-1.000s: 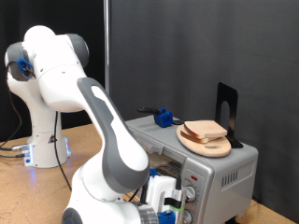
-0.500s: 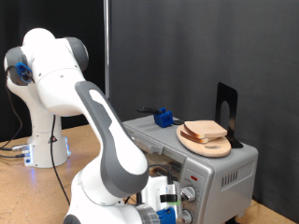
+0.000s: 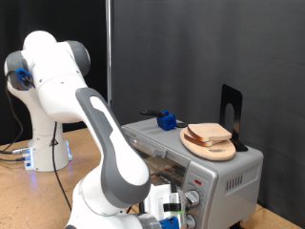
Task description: Make a piece of toast with the oven
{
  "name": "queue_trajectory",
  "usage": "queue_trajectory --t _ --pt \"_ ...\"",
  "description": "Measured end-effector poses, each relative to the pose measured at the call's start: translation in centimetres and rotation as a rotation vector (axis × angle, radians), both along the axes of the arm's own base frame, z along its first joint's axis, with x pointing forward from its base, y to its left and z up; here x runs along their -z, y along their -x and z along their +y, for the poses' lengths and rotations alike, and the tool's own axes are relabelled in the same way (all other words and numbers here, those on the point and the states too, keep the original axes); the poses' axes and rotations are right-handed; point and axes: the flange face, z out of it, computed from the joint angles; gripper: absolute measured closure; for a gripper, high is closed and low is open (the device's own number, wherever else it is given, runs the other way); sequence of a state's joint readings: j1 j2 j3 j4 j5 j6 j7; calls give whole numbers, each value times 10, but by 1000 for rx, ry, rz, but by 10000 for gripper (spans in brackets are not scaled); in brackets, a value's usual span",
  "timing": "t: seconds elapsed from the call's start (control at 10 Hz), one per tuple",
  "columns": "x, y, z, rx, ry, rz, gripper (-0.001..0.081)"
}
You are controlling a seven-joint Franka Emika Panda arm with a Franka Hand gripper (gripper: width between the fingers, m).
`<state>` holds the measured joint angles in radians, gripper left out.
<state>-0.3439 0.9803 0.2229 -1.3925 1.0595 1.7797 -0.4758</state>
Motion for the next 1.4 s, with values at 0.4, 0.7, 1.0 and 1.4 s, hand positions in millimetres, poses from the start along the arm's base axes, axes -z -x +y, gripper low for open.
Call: queue_trajectory --t 0.4,0.7,1.0,1.4 --pt "-8 3 3 -29 -44 7 457" --pt "-7 3 1 -12 -36 5 635" --pt "-6 3 1 -6 -49 -12 696" --pt "-2 6 1 -9 -85 -133 696"
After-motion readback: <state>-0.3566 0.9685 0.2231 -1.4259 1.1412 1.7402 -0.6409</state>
